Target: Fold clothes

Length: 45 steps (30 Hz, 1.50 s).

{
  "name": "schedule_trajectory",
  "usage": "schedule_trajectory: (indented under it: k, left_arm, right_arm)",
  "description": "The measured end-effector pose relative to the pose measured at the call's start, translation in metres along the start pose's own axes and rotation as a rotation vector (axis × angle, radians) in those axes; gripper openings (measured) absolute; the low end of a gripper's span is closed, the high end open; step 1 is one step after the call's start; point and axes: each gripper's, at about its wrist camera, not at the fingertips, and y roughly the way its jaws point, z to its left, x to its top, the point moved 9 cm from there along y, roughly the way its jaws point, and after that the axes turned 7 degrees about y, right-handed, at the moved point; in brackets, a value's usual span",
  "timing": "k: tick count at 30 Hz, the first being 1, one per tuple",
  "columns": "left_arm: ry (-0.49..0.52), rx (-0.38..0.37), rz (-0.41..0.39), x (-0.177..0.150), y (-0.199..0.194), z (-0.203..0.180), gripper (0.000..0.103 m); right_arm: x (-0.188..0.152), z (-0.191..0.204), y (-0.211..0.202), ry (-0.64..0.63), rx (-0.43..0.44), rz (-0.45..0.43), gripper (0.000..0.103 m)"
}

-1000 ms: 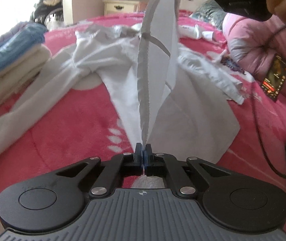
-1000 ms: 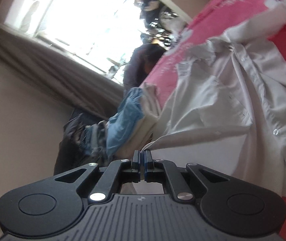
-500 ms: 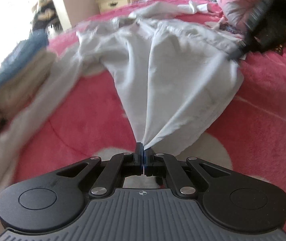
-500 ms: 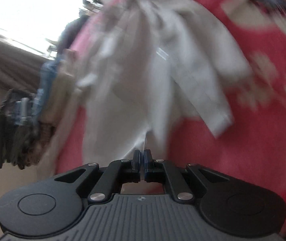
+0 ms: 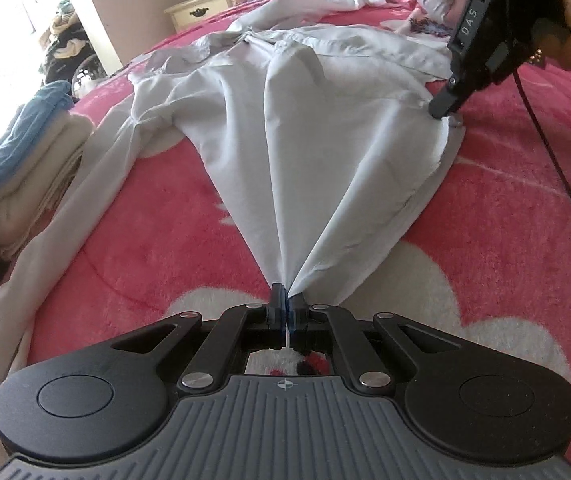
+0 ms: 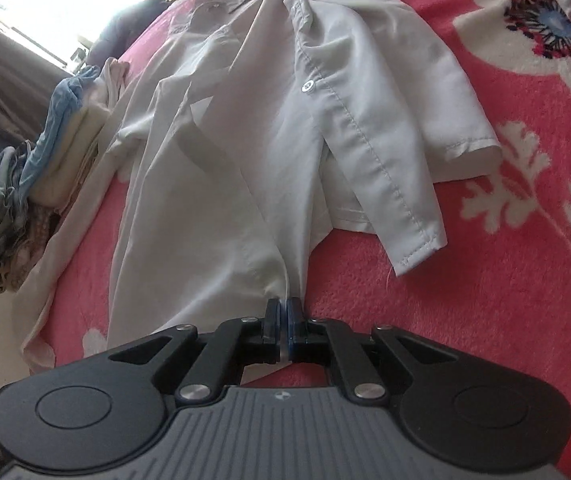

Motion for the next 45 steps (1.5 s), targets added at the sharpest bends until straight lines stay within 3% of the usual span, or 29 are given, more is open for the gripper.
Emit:
schedule_trajectory:
  k: [6,8,10,15,18,26,32,36,41,45]
  left_arm:
    - [-0.011,-0.037,0.010,-0.002,0.000,-0.002,0.004]
    - [-0.017,-0.054,0.015,-0.003,-0.001,0.000,0.008]
    - [-0.038,-0.077,0.025,-0.005,-0.003,0.005,0.019]
    - [-0.240,-0.213,0.050,-0.014,-0.011,0.031,0.032]
    - [-0.392,-0.305,0.057,-0.019,-0.014,0.047,0.034]
    - [-0.497,-0.398,0.045,-0.024,-0.019,0.056,0.034]
    - [-0.411,-0.430,0.061,-0.026,-0.024,0.039,0.034]
    - [-0.460,-0.425,0.038,-0.025,-0.026,0.047,0.034]
    - [-0.635,-0.424,-0.007,-0.019,-0.018,0.073,0.034]
    - [-0.641,-0.383,0.006,-0.014,0.001,0.077,0.034]
  right_arm:
    - [-0.003,-0.005,0.001,-0.044,-0.051,0.003,0.007]
    - [-0.003,-0.005,0.001,-0.035,-0.046,0.003,0.009]
    - [-0.002,-0.007,-0.002,-0.010,-0.043,-0.004,0.016]
    - [0.002,-0.019,-0.008,0.092,0.011,0.014,0.028]
    - [0.003,-0.028,-0.008,0.169,0.049,0.027,0.029]
    - [0.003,-0.026,-0.009,0.165,0.033,0.016,0.030]
    - [-0.004,0.000,-0.012,-0.001,0.001,-0.003,0.031]
    - [-0.012,0.009,-0.006,-0.079,-0.045,0.012,0.029]
    - [-0.007,-0.007,-0.004,0.060,-0.043,0.017,0.030]
    - [-0.006,-0.022,-0.001,0.192,0.018,0.038,0.031]
